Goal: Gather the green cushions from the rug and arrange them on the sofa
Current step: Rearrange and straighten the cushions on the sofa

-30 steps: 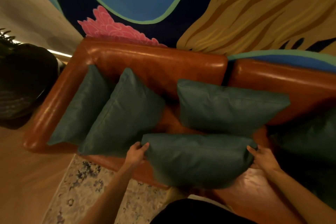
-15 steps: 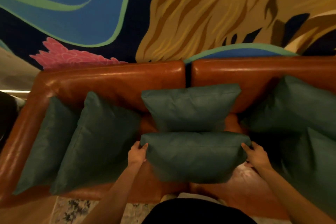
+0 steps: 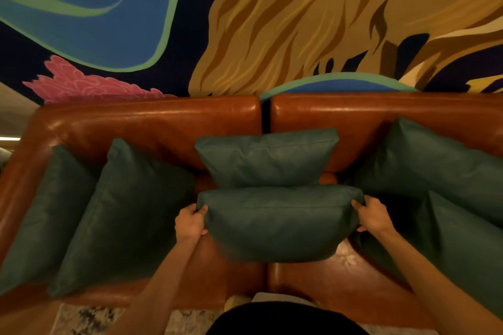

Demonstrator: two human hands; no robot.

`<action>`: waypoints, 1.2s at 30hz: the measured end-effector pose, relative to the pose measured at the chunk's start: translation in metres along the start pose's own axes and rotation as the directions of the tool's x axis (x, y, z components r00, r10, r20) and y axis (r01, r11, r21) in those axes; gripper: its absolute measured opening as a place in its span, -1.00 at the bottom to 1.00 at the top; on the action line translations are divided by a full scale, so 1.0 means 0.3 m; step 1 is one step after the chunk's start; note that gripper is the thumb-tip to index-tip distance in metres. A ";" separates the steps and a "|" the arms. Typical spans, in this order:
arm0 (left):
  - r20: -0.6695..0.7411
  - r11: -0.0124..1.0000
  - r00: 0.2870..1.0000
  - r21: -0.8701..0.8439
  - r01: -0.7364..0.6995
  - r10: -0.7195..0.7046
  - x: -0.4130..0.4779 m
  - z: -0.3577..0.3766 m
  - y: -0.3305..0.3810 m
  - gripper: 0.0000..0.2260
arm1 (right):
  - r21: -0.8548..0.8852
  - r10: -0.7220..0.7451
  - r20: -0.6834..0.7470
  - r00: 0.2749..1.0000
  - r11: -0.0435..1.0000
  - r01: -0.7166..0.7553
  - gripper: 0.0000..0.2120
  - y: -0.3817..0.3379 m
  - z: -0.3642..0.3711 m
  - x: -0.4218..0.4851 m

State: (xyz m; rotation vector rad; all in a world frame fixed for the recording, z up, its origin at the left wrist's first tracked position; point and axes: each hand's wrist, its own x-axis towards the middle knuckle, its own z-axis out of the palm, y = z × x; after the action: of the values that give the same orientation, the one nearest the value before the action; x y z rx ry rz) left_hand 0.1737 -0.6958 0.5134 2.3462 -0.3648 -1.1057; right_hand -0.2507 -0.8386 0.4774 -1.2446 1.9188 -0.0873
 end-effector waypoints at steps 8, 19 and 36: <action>0.010 0.996 0.996 -0.028 0.090 -0.090 0.041 0.038 0.028 -0.55 | 0.049 0.039 -0.013 0.999 0.998 -0.038 -0.68 -0.010 0.026 0.022; 0.043 0.986 0.998 -0.163 0.041 -0.035 0.163 0.024 0.171 -0.64 | 0.229 0.040 -0.004 0.999 0.973 -0.038 -0.49 -0.177 -0.097 -0.014; 0.043 0.957 0.998 -0.288 -0.026 0.040 0.412 0.146 0.450 -0.64 | 0.404 0.095 -0.159 0.983 0.914 -0.023 -0.65 -0.445 -0.025 0.399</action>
State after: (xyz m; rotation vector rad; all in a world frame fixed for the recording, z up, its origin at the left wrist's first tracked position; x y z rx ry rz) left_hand 0.2149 -0.8775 0.4865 2.0543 -0.2414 -1.1199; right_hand -0.1787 -1.0028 0.4725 -0.9236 1.9586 -0.5490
